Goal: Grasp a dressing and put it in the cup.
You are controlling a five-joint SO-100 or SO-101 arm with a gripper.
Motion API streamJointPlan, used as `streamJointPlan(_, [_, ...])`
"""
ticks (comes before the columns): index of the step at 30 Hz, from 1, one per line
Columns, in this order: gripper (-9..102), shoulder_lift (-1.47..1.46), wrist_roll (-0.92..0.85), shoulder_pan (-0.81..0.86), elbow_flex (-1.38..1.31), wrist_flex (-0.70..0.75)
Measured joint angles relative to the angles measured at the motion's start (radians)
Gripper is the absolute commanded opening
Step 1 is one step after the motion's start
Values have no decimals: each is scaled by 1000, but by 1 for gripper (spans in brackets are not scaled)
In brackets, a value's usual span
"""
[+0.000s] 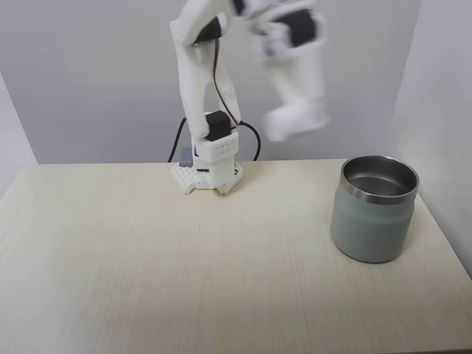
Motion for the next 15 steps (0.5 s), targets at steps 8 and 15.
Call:
streamJointPlan(8, [0, 143, -115, -314, 51, -23])
streamJointPlan(15, [0, 209, -121, -319, 38, -109])
